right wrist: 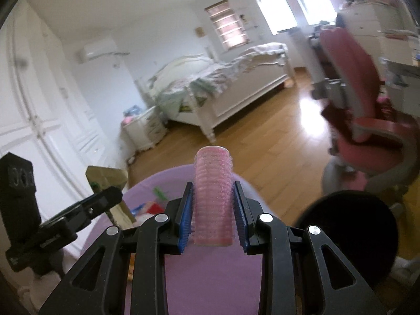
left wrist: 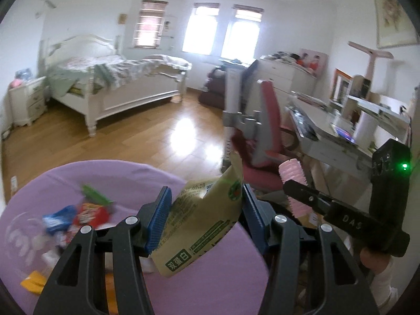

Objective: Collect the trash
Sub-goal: 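Carry the packet and roller over the bin and open both tools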

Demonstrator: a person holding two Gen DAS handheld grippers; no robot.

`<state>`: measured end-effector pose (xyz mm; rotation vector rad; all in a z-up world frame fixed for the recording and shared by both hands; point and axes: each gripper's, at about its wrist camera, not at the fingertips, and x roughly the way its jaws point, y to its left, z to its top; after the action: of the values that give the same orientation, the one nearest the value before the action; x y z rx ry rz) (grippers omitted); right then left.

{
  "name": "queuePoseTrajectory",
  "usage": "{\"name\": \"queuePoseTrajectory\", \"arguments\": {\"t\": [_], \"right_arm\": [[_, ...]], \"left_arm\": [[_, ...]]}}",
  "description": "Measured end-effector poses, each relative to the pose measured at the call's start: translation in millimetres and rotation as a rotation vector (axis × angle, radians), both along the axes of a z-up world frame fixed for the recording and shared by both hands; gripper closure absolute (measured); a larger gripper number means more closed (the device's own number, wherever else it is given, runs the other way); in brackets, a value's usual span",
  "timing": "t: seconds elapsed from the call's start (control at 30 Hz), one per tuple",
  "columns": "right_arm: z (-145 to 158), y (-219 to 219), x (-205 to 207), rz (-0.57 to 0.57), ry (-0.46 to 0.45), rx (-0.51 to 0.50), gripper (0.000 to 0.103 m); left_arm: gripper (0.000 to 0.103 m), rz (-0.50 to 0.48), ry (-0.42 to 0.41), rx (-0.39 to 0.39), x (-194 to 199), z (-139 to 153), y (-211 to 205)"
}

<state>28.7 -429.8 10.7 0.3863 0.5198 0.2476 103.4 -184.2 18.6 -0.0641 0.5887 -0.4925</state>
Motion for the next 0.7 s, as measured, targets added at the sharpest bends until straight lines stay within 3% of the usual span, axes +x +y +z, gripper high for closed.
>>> {"name": "queuePoseTrajectory", "arguments": {"t": [0.3, 0.7], "right_arm": [[-31, -90, -12, -0.161, 0.048, 0.044, 0.073], [-91, -139, -7, -0.267, 0.170, 0.104, 0.073]], "left_arm": [[0.049, -0.123, 0.057, -0.005, 14, -24, -71], [0.048, -0.238, 0.193, -0.007, 35, -80, -138]]}}
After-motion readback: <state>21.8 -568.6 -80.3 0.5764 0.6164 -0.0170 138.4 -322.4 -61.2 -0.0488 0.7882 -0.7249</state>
